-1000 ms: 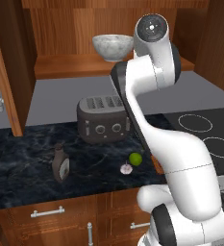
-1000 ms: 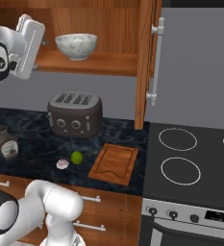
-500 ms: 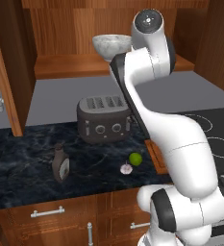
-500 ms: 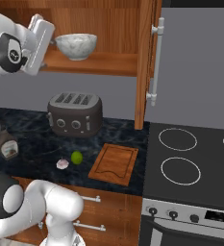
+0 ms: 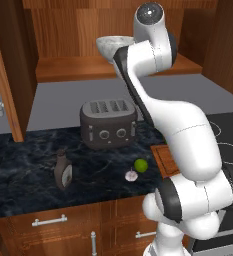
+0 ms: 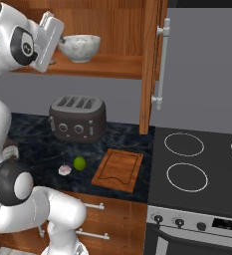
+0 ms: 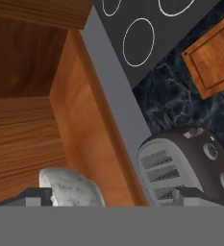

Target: Open the cabinet. Place the bowl and condiment on the counter. Then place the lime and garlic on the cutting board.

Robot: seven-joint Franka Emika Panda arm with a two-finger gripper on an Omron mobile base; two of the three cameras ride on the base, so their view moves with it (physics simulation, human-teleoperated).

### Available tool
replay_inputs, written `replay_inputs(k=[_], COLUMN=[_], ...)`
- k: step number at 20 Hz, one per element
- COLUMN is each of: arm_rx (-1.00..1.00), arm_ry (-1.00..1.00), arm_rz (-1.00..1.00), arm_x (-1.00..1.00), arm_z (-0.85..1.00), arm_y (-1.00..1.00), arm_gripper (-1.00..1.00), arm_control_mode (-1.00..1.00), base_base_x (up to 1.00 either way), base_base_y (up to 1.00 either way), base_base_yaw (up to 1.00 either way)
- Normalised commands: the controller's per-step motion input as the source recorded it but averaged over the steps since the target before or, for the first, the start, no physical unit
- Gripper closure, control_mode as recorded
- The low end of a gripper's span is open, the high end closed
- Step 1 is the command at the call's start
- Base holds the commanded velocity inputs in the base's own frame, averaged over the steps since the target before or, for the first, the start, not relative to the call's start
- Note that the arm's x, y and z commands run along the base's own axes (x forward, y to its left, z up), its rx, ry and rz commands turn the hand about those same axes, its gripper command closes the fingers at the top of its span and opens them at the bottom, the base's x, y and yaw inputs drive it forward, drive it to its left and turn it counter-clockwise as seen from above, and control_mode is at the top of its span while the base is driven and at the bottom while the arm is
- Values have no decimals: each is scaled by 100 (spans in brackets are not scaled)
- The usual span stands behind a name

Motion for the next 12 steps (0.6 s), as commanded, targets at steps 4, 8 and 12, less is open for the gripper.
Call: replay_inputs(k=[4, 8, 12], arm_rx=[0, 0, 0], arm_ry=[0, 0, 0], arm_rz=[0, 0, 0], arm_x=[38, 35, 34], arm_z=[-6, -7, -16], arm_y=[0, 0, 3], arm_gripper=[-100, -100, -100], arm_control_mode=[-100, -100, -100], base_base_x=[0, 0, 0], base_base_y=[0, 0, 0], base_base_yaw=[0, 0, 0])
